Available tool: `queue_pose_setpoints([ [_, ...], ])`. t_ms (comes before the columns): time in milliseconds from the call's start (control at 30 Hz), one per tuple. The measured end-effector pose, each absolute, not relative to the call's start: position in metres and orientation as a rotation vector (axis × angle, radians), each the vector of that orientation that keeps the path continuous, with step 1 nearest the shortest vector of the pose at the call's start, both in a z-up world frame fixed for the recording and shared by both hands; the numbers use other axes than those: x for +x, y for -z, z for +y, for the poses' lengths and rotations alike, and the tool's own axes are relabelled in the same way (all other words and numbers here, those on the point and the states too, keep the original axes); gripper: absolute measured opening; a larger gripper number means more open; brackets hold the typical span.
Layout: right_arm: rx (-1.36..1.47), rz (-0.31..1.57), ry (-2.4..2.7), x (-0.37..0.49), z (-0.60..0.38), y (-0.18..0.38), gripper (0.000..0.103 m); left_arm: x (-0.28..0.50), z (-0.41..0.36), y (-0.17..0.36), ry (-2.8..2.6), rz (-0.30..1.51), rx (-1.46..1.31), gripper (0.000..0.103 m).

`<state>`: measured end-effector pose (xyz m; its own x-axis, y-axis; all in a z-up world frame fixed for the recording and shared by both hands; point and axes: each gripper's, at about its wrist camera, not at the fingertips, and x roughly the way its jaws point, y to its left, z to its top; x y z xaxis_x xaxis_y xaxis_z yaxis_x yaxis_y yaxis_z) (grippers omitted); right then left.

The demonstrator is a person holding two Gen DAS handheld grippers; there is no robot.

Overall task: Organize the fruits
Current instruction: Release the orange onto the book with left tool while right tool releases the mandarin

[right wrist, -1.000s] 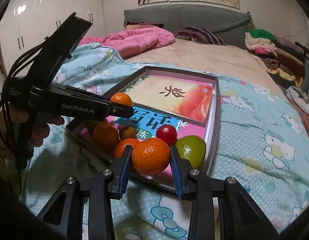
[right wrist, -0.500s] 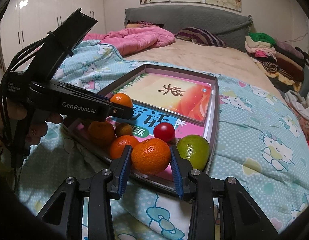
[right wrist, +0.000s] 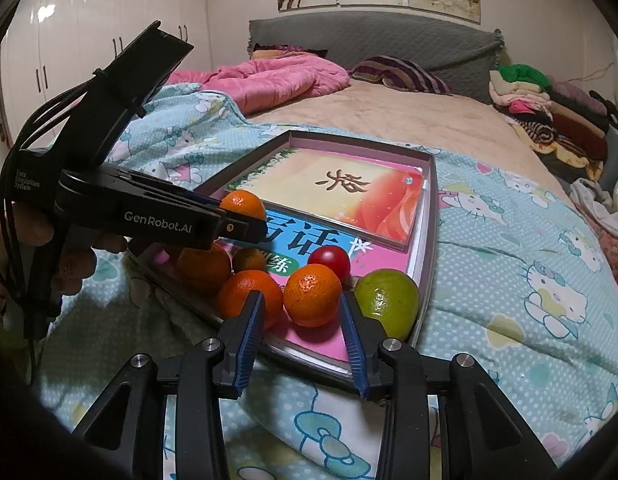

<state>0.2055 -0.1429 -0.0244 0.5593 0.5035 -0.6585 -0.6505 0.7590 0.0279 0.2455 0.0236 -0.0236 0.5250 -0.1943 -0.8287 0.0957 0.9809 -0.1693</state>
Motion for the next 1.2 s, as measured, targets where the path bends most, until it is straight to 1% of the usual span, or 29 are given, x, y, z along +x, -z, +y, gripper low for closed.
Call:
queue_pose_setpoints([
  [133,-0.231,0.692,-0.7,0.203,-0.142,0.023,0.048,0.245,0.023,0.023,0.172,1.003,-0.111,0.04],
  [633,-0.22,0.677,-0.697,0.2,-0.146,0.02,0.052,0.24,0.028,0.019,0.166,0.99,-0.138,0.041],
  [733,-0.218,0.675,-0.696,0.2,-0.147,0.02,0.052,0.238,0.028,0.017,0.167,0.984,-0.136,0.042],
  [1033,-0.201,0.66,-0.688,0.198,-0.151,0.016,0.056,0.228,0.027,0.01,0.175,0.969,-0.137,0.054],
  [1100,-0.19,0.653,-0.691,0.197,-0.153,0.014,0.056,0.225,0.026,0.007,0.173,0.959,-0.133,0.062],
  [1200,-0.184,0.649,-0.685,0.196,-0.155,0.013,0.058,0.221,0.025,0.002,0.172,0.949,-0.127,0.063],
])
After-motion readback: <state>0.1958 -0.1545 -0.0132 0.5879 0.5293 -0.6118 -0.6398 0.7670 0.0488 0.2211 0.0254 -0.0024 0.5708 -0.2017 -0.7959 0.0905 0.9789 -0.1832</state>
